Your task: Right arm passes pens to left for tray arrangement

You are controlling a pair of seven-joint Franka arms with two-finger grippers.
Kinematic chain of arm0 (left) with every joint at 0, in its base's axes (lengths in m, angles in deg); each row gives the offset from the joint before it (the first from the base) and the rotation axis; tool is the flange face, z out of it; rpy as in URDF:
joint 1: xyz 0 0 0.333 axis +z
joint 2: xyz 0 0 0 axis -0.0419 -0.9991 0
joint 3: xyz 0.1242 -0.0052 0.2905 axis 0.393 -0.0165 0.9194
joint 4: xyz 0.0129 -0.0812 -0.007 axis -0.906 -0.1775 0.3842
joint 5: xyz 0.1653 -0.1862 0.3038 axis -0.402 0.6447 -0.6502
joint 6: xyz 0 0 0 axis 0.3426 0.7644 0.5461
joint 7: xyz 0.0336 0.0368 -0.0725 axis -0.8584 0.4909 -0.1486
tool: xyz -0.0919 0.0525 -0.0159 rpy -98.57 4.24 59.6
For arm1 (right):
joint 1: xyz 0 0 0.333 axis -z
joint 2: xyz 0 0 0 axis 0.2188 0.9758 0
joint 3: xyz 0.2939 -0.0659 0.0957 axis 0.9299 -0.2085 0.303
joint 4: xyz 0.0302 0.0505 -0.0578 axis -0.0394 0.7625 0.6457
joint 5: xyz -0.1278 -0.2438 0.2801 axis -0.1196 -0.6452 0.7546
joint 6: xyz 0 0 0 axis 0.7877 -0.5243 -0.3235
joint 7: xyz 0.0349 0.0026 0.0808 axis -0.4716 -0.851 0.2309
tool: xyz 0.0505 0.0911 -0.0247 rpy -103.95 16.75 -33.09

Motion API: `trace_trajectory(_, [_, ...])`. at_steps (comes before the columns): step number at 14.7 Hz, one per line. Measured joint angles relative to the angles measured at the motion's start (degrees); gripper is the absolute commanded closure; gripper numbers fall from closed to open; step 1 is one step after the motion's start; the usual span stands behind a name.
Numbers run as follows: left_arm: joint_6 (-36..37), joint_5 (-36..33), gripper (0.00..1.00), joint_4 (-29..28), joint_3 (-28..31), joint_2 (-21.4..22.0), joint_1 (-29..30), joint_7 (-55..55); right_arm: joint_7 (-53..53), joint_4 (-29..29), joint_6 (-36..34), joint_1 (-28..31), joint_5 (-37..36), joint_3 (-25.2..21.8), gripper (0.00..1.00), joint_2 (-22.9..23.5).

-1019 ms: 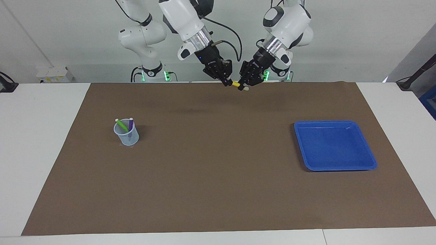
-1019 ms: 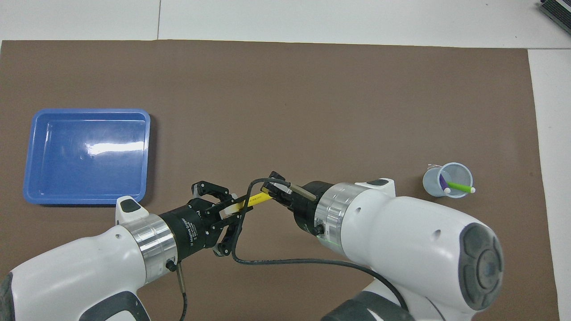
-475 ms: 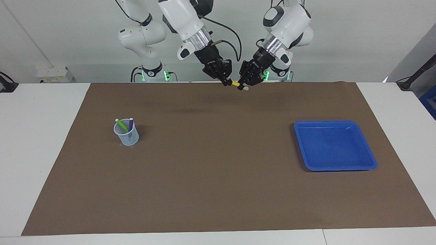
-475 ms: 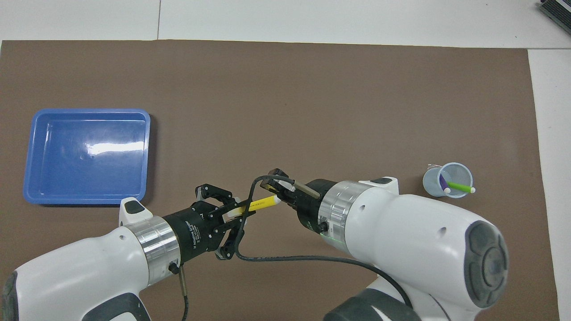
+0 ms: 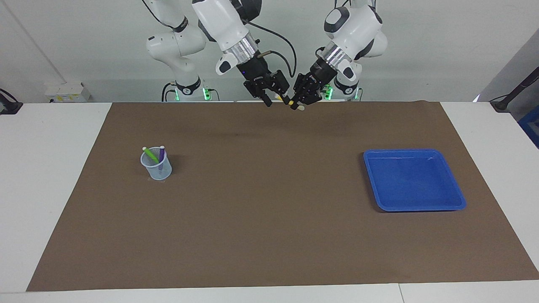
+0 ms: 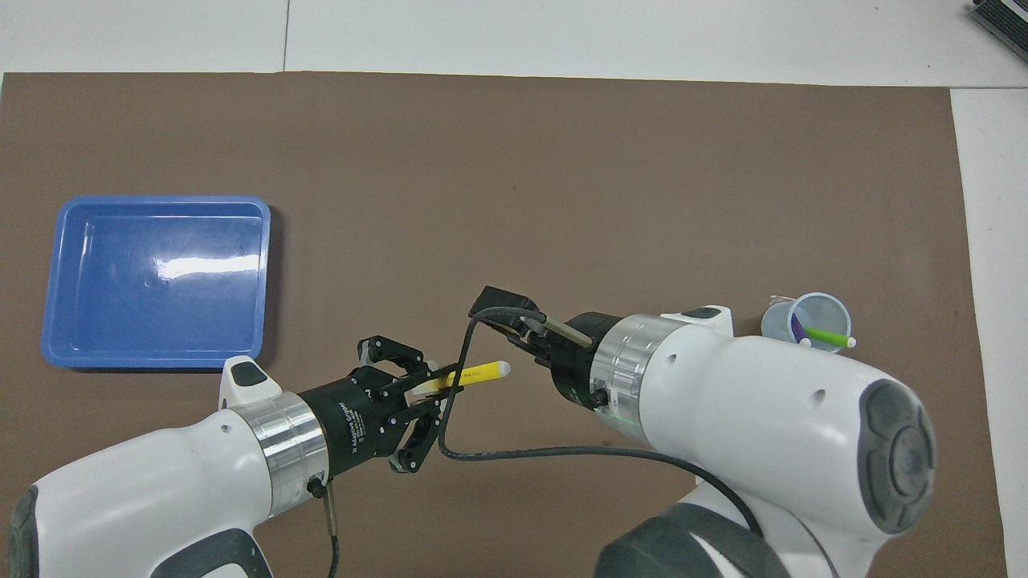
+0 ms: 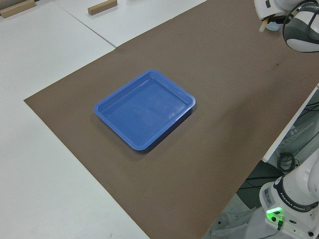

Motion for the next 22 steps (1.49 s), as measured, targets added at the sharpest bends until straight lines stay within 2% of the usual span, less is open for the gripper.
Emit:
trace_trajectory(2, [6.74,-1.13,1.0,0.07,0.23,0.17,2.46,10.87,7.66,-0.02,-3.91,3.39,0.0,-0.16,0.0,0.0])
trace_trajectory(5, [20.94,-6.82,1.0,1.58,0.86,0.54,10.34,32.0,20.55,-0.08,-10.47,9.0,-1.07,-0.43,0.0,-0.02])
trace_trajectory(8, [32.31,-14.91,1.0,4.49,1.3,0.64,18.19,51.32,30.95,-0.19,-15.14,13.31,-8.89,-0.57,0.0,-0.07])
trace_trajectory(10, [36.79,-19.89,1.0,5.41,1.95,0.64,21.43,63.11,39.78,-0.2,-16.93,15.85,-14.37,-0.61,0.0,-0.09])
trace_trajectory(15, [39.14,-32.38,1.0,5.62,7.02,0.56,23.55,86.13,61.56,1.14,-19.68,21.56,-23.96,-0.68,0.01,-0.07])
trace_trajectory(16, [39.14,-34.78,1.0,5.7,7.84,0.37,23.57,90.22,62.97,2.12,-19.81,21.8,-26.08,-0.67,0.08,-0.06])
trace_trajectory(18, [39.01,-39.36,1.0,6.46,9.43,-1.04,23.63,97.66,63.34,4.41,-19.83,23.43,-27.99,-0.58,0.12,-0.11])
trace_trajectory(22, [36.63,-44.9,1.0,7.78,10.31,-5.94,23.87,105.96,62.88,7.43,-19.82,31.14,-28.2,-0.79,0.31,0.03])
